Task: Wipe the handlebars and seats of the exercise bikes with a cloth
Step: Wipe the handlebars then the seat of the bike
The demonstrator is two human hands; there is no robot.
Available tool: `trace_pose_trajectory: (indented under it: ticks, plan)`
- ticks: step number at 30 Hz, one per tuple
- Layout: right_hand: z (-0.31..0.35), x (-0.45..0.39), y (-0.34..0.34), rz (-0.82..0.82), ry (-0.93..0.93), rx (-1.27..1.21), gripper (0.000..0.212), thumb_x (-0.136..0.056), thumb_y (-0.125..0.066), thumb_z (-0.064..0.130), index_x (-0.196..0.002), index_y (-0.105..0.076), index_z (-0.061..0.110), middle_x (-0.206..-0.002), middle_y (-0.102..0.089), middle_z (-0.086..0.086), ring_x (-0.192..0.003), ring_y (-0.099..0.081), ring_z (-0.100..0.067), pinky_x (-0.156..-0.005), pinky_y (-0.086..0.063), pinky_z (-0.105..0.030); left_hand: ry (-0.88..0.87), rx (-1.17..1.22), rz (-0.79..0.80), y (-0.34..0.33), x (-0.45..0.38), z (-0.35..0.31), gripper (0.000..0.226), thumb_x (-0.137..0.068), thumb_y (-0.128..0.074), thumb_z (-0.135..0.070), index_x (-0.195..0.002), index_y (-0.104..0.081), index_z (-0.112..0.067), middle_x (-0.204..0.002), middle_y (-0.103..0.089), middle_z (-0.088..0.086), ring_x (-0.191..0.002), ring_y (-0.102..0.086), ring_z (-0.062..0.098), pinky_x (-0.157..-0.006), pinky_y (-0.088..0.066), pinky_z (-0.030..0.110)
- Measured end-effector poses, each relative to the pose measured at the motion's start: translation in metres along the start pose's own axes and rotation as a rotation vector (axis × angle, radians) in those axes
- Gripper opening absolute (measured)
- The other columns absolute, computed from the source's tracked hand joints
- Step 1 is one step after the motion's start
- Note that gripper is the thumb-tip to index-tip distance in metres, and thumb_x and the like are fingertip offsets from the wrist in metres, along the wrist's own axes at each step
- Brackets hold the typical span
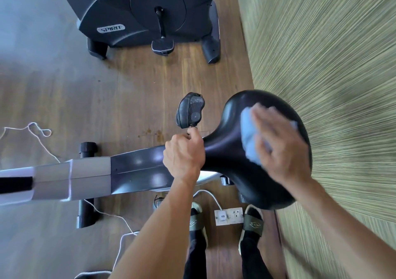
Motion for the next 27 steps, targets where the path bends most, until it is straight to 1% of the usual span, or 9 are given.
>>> trace_pose_trajectory:
  ticks: [3,6,9,11,13,16,20,25,27]
  plan:
    - [-0.032,-0.028,0.002,-0.136,-0.298,0.076,0.044,-0.102,-0.045,0.022,-0.143,-0.059,0.02,-0.152,-0.054,0.001,-0.14,-0.048,-0.031,-0.115,-0.04,-0.047,-0.007,0.004,-0.005,0.0,-0.002,0.002,0.048,-0.098,-0.04,-0.039,-0.063,-0.065,-0.015,-0.067,-0.051,0.005,-0.078,-0.048,0.035,-0.072,-0.036,0.038]
    - [0.003,-0.033,-0.013,-0.069,-0.184,0.069,0.042,-0.098,-0.05,0.026,-0.137,-0.065,0.02,-0.146,-0.059,0.005,-0.14,-0.049,-0.025,-0.114,-0.038,-0.048,-0.018,0.006,0.008,0.001,-0.001,0.001,0.047,-0.098,-0.042,-0.037,-0.056,-0.055,-0.022,-0.061,-0.042,-0.002,-0.075,-0.046,0.033,-0.071,-0.033,0.036]
    - [0.034,-0.006,-0.016,0.081,0.007,0.049,0.054,-0.089,-0.064,0.044,-0.138,-0.065,0.022,-0.147,-0.058,0.007,-0.145,-0.045,-0.021,-0.117,-0.035,-0.052,-0.014,0.002,0.009,0.0,0.001,0.004,0.047,-0.097,-0.041,-0.038,-0.058,-0.058,-0.019,-0.061,-0.043,-0.001,-0.076,-0.049,0.035,-0.07,-0.037,0.038]
    - [0.029,0.007,-0.007,0.109,0.115,0.055,0.059,-0.083,-0.072,0.044,-0.138,-0.065,0.02,-0.148,-0.057,0.007,-0.144,-0.045,-0.02,-0.113,-0.039,-0.054,-0.003,0.006,0.007,-0.001,0.0,0.006,0.048,-0.096,-0.04,-0.04,-0.058,-0.059,-0.017,-0.064,-0.045,0.002,-0.079,-0.052,0.037,-0.071,-0.039,0.039]
    - [0.011,0.008,0.002,0.076,0.119,0.042,0.056,-0.082,-0.072,0.037,-0.135,-0.067,0.018,-0.146,-0.058,0.005,-0.142,-0.049,-0.02,-0.11,-0.042,-0.053,0.0,0.012,0.008,-0.002,-0.001,0.006,0.048,-0.096,-0.04,-0.04,-0.059,-0.06,-0.017,-0.065,-0.047,0.002,-0.079,-0.051,0.036,-0.071,-0.039,0.039]
    - [-0.013,-0.014,0.005,-0.026,-0.036,0.047,0.052,-0.084,-0.067,0.036,-0.132,-0.069,0.016,-0.142,-0.062,0.002,-0.137,-0.054,-0.022,-0.107,-0.047,-0.05,-0.022,0.022,0.004,-0.003,-0.003,0.001,0.047,-0.096,-0.04,-0.039,-0.059,-0.06,-0.019,-0.064,-0.05,0.002,-0.077,-0.051,0.035,-0.071,-0.037,0.038]
    - [0.01,-0.027,-0.011,-0.009,-0.168,0.072,0.057,-0.085,-0.064,0.039,-0.137,-0.064,0.017,-0.146,-0.059,0.003,-0.139,-0.051,-0.023,-0.112,-0.042,-0.048,-0.025,0.004,0.004,-0.004,-0.005,0.006,0.046,-0.096,-0.041,-0.039,-0.06,-0.06,-0.02,-0.062,-0.045,-0.001,-0.076,-0.05,0.034,-0.071,-0.037,0.038]
    - [0.047,0.031,0.0,0.14,0.182,0.024,0.057,-0.086,-0.067,0.035,-0.14,-0.063,0.018,-0.152,-0.053,0.003,-0.144,-0.045,-0.02,-0.112,-0.042,-0.049,0.008,-0.029,0.04,-0.007,-0.004,0.012,0.054,-0.098,-0.039,-0.049,-0.08,-0.07,-0.009,-0.083,-0.059,0.008,-0.082,-0.051,0.034,-0.075,-0.04,0.04]
    - [0.022,0.028,0.009,0.103,0.165,0.003,0.054,-0.084,-0.069,0.033,-0.136,-0.067,0.019,-0.148,-0.056,0.002,-0.141,-0.049,-0.019,-0.109,-0.045,-0.05,0.02,-0.042,0.047,-0.007,-0.005,0.011,0.054,-0.098,-0.039,-0.05,-0.083,-0.069,-0.008,-0.086,-0.055,0.007,-0.084,-0.048,0.033,-0.077,-0.039,0.041]
Point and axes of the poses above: each hand's wrist, its own x-axis away from the middle knuckle, its own y-axis out of the back of the hand, z = x × y, the point moved 7 cm from there along -x, towards the middle knuckle
